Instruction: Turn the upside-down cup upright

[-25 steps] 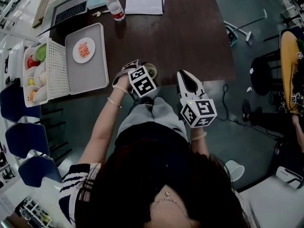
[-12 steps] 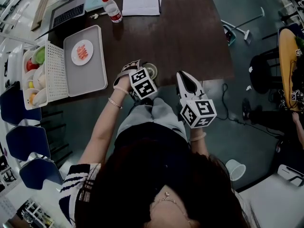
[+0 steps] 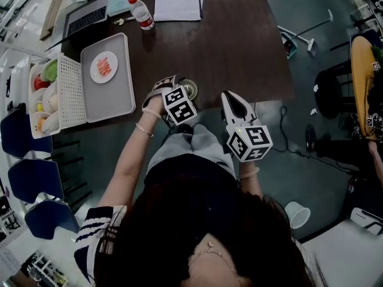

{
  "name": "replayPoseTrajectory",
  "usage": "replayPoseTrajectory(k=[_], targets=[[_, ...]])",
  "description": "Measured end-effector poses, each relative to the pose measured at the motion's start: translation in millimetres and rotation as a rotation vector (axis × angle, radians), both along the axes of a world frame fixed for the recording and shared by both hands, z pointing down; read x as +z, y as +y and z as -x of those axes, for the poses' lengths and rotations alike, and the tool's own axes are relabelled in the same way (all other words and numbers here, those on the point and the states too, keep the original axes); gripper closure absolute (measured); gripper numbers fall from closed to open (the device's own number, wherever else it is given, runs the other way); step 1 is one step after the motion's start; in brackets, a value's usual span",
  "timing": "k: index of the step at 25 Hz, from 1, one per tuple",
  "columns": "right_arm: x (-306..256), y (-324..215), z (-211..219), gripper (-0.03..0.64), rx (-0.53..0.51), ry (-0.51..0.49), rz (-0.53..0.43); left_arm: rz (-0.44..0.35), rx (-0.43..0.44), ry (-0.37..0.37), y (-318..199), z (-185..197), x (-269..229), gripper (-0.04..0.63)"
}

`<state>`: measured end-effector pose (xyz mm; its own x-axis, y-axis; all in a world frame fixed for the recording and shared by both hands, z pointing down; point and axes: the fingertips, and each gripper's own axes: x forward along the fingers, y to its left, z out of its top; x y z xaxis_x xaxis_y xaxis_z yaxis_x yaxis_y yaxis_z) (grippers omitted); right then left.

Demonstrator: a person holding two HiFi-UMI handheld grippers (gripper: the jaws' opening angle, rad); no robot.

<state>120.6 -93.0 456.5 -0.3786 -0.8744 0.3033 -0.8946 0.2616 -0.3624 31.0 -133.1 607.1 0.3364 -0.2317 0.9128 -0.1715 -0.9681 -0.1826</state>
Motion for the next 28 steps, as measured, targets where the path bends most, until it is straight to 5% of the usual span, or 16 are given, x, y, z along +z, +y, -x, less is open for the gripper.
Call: replayPoseTrajectory(k=[28], targets=[[2.3,1.0,-0.1,0.592,-0.01,-0.046,0.022,0.044,0.013,0.042,-0.5,0.4,1.1,0.195]])
